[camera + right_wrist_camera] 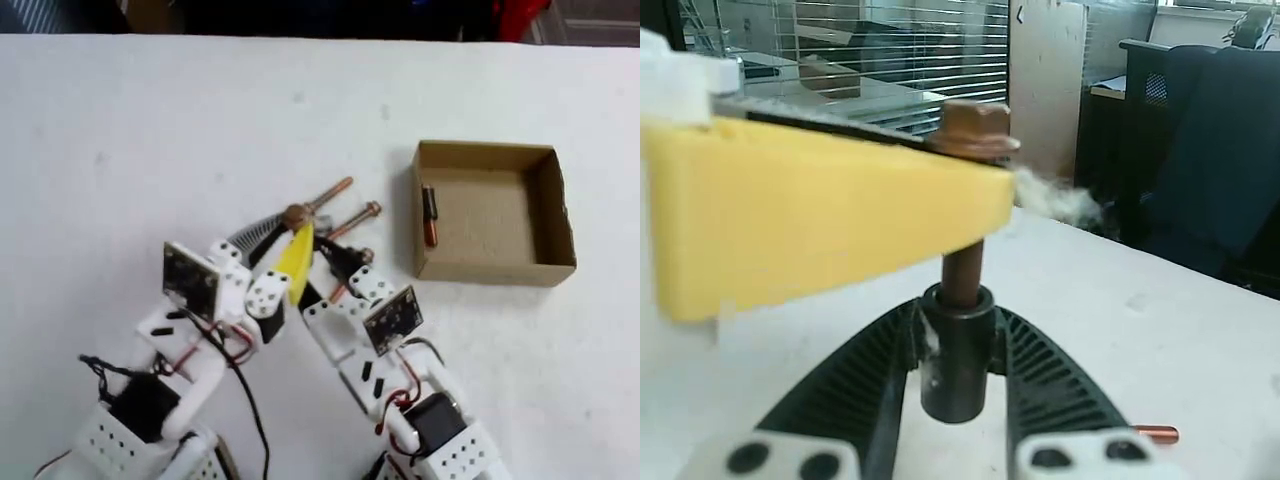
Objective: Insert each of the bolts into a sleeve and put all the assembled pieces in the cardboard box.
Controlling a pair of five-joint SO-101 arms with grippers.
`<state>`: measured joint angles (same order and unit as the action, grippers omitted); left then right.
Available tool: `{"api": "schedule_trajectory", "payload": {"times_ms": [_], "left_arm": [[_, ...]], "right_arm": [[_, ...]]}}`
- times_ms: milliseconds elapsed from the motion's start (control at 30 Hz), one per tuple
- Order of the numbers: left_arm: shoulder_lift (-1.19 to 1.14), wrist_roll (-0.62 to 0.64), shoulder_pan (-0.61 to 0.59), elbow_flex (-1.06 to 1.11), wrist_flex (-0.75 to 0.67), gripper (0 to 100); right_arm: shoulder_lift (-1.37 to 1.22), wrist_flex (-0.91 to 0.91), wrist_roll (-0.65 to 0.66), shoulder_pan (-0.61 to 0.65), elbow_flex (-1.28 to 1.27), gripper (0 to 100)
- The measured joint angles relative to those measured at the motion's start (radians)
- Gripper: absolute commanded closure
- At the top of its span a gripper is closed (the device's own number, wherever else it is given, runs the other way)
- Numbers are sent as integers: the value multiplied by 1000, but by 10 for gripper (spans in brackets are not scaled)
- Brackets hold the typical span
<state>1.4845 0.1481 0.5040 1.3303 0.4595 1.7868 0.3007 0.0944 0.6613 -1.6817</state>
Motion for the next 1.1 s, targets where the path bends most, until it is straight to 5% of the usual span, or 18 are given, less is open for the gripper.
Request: {"api": "schedule_trajectory", "payload": {"times_ms": [367,667,1100], "left_arm": [[0,-6,2,38,0,973],[0,-117,-2,38,0,822],[0,-104,-35,38,0,819]], "right_arm": [[0,0,0,0,0,981],[0,0,0,-2,0,981],[0,0,0,0,0,981]]}}
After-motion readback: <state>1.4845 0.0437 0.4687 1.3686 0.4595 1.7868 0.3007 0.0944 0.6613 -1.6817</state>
